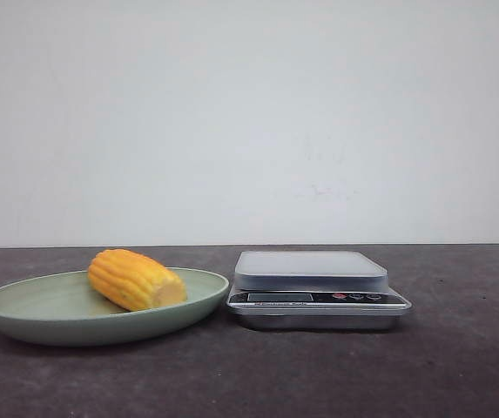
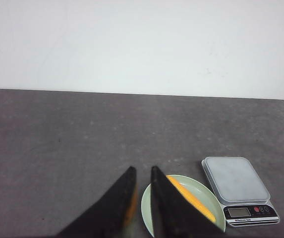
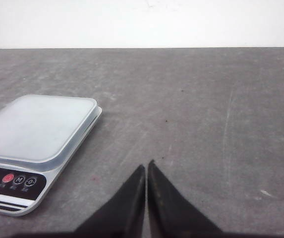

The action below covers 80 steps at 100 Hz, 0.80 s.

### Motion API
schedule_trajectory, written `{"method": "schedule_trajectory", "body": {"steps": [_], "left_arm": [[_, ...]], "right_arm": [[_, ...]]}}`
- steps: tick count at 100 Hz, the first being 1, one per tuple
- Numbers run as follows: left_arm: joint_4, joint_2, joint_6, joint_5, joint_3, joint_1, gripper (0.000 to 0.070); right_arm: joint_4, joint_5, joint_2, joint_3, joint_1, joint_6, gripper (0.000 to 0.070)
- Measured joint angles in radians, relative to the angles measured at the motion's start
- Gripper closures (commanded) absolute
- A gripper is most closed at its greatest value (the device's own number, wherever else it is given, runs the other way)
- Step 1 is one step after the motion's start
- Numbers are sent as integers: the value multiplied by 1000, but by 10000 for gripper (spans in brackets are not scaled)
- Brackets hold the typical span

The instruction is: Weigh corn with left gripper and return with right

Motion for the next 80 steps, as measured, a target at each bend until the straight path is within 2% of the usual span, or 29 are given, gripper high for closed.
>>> {"method": "schedule_trajectory", "body": {"steps": [37,56,69,80], "left_arm": [[0,2,0,0,0,2,696],[0,2,2,0,0,45,696],[-3,2,29,-5,0,50,696],[67,-2,48,-28,-48,50,696]], "right_arm": [[0,0,0,0,0,0,700],[0,0,0,0,0,0,700],[0,0,0,0,0,0,700],[0,0,0,0,0,0,700]]}}
